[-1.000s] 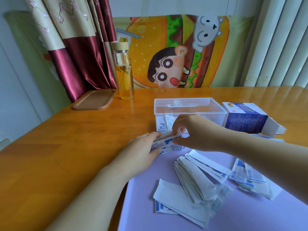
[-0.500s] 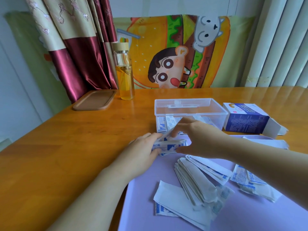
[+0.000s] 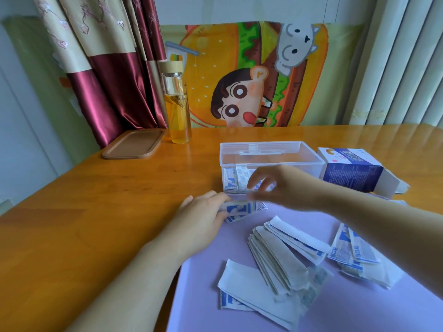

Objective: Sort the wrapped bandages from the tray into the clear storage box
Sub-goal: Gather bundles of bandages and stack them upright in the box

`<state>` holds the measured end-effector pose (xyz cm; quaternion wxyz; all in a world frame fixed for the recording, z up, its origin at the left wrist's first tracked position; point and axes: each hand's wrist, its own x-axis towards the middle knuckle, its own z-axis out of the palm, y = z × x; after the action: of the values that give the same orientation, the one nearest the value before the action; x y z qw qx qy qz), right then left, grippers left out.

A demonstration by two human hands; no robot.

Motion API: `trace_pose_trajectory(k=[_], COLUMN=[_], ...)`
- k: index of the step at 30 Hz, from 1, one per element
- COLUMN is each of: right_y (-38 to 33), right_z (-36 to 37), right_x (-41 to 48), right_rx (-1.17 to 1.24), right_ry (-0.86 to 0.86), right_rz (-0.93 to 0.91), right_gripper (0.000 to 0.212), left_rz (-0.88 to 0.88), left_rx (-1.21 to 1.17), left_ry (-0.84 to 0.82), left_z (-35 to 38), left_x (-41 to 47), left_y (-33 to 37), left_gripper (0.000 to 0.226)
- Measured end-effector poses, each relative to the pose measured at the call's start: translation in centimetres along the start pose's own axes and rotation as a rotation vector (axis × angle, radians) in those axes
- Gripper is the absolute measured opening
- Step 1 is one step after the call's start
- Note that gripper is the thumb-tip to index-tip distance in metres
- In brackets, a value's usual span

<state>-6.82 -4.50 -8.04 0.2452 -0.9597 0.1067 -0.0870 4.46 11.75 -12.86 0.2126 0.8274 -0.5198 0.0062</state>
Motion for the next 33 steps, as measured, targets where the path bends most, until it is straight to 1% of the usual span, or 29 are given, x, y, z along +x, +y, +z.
trace_pose_trajectory(k=[1,2,3,6,9,15,18,20,22,25,27,28,31,33], right_y=[0.2,0.4,0.7,0.8,0.3,-0.6,-0.6,-0.6,-0.6,-0.8,-0.8,-0.7,-0.8,-0.7], right_z=[-0.4,-0.6,-0.6,0.4,1.1,0.8,0.7,0.8,0.8,0.6,0.6,0.7,1.2,1.7], right_x=[0.3,0.5,0.7,0.7,0.9,1.1,0.9,0.8,0.9,0.8,0.6,0.4,-0.1,-0.1], right_rx=[0.044,0.027,-0.042,-0.317,-0.430,-0.416,-0.362,-0.372,-0.399,-0.402,-0.390,-0.370,-0.255,-0.198], right_ry=[0.049,0.072,0.039,-0.159,-0.241,-0.353,-0.331,-0.302,-0.317,-0.354,-0.329,-0.291,-0.099,0.020], right_rz=[0.029,0.054,0.080,0.084,0.054,0.097,0.096,0.105,0.118,0.138,0.112,0.092,0.066,0.085], right_gripper=[0.005,0.014,0.020,0.028,0.031,0.023,0.019,0.026,0.033,0.033,0.029,0.025,0.015,0.014], left_rz=[-0.024,-0.046,-0.065,-0.095,-0.100,-0.103,-0.099,-0.090,-0.091,-0.100,-0.100,-0.096,-0.073,-0.063], left_rx=[-0.032,-0.063,-0.079,-0.077,-0.094,-0.103,-0.113,-0.128,-0.137,-0.153,-0.171,-0.176,-0.177,-0.211], left_ry=[0.012,0.032,0.050,0.075,0.065,0.071,0.076,0.081,0.094,0.104,0.104,0.104,0.088,0.061], left_z=[-0.2,-0.5,-0.7,-0.8,-0.7,-0.6,-0.6,-0.6,-0.5,-0.4,-0.4,-0.4,-0.3,-0.2], left_x=[0.0,0.1,0.1,0.2,0.1,0.2,0.2,0.2,0.2,0.2,0.2,0.1,0.2,0.3], left_y=[-0.2,-0.4,-0.7,-1.2,-1.2,-1.1,-0.9,-0.8,-0.8,-0.9,-1.0,-1.0,-0.8,-0.4], left_gripper=[0.022,0.020,0.017,0.013,0.014,0.019,0.023,0.026,0.027,0.027,0.026,0.025,0.027,0.030])
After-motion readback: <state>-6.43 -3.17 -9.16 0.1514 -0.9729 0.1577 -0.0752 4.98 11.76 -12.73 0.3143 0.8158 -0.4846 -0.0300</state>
